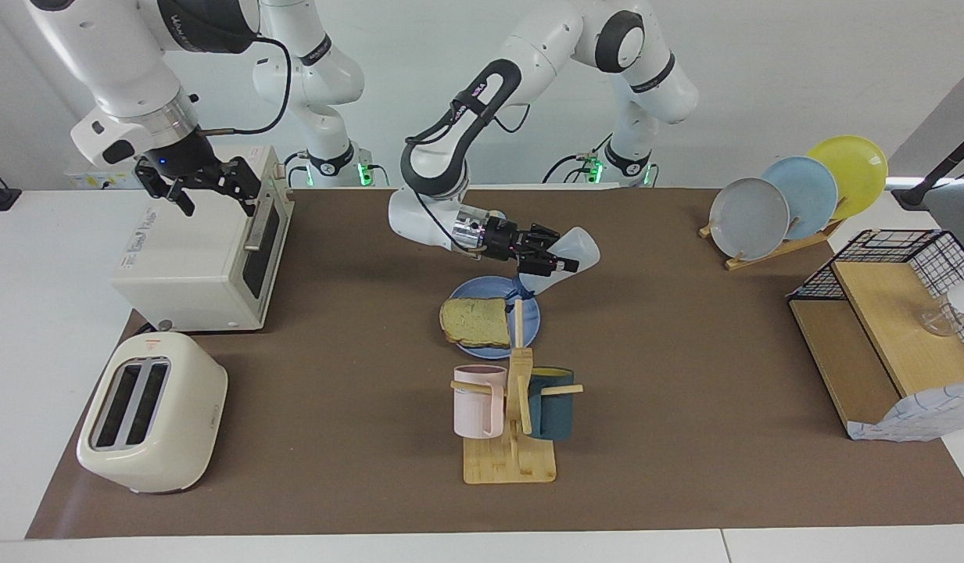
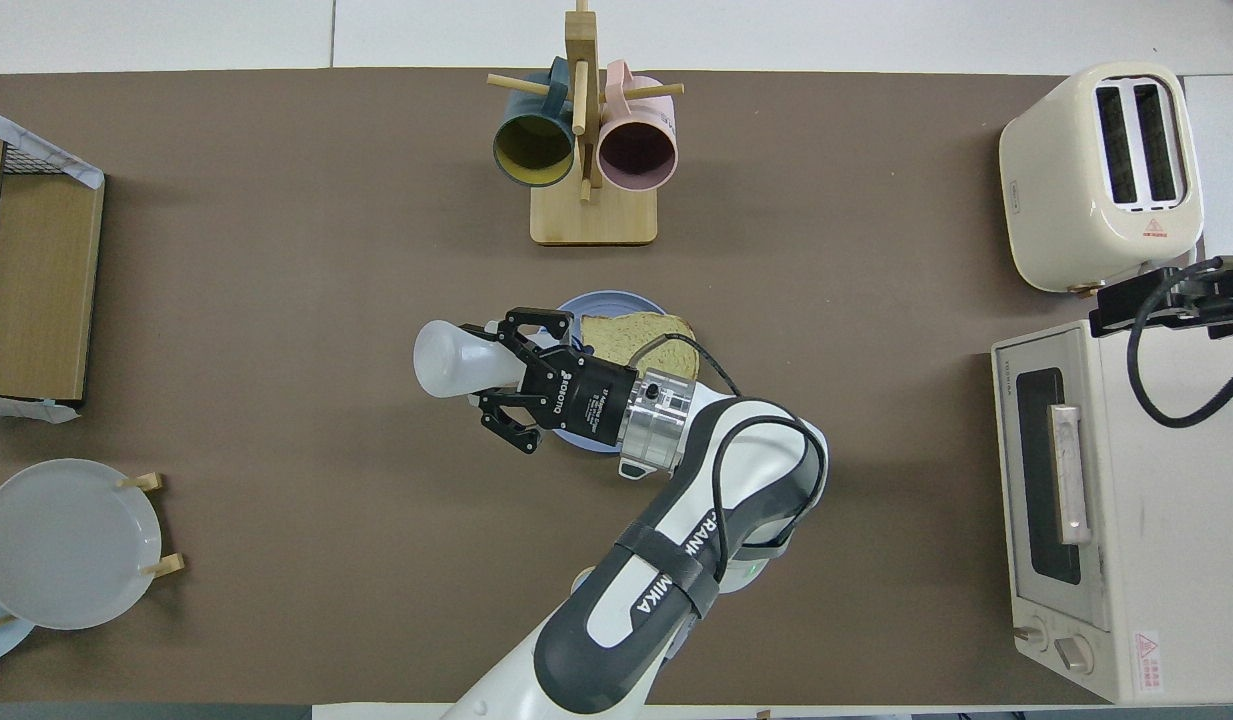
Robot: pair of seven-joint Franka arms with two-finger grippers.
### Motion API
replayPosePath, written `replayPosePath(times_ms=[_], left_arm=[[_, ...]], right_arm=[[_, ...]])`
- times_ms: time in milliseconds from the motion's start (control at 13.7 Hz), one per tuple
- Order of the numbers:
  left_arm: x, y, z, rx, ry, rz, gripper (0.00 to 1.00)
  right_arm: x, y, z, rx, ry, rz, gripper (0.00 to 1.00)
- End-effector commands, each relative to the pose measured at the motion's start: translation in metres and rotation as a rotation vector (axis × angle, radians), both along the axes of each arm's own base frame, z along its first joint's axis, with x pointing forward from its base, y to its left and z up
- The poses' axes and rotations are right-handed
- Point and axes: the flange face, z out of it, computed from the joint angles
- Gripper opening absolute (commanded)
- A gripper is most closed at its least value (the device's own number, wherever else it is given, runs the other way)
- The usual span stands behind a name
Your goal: Put bread on plate and add seasoning
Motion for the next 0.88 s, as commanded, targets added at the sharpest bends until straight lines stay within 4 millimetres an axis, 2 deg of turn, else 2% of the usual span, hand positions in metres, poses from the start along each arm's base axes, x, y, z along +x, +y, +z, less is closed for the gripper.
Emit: replayPosePath(times_ms=[0,439,585,732,805], left_arm=[[0.009,-0.004,-0.004,-0.003,-0.002,-0.040,0.00],[0.058,0.036,-0.016,0.031,-0.014,-0.061,0.00],[0.056,0.034,-0.016,0.030,-0.011,-0.066,0.00],[0.037,0.018,-0.020,0.030,0.000,-0.083,0.00],[0.021,0.006,-0.024,0.028,0.016,-0.103,0.00]], right_arm=[[-0.006,-0.006,0.000,0.013,0.000,-0.003,1.00],[-0.006,-0.006,0.000,0.013,0.000,-0.003,1.00],[-0.006,-0.006,0.000,0.013,0.000,-0.003,1.00],[-0.006,-0.005,0.000,0.013,0.000,-0.001,1.00],[-0.006,-0.005,0.000,0.013,0.000,-0.001,1.00]])
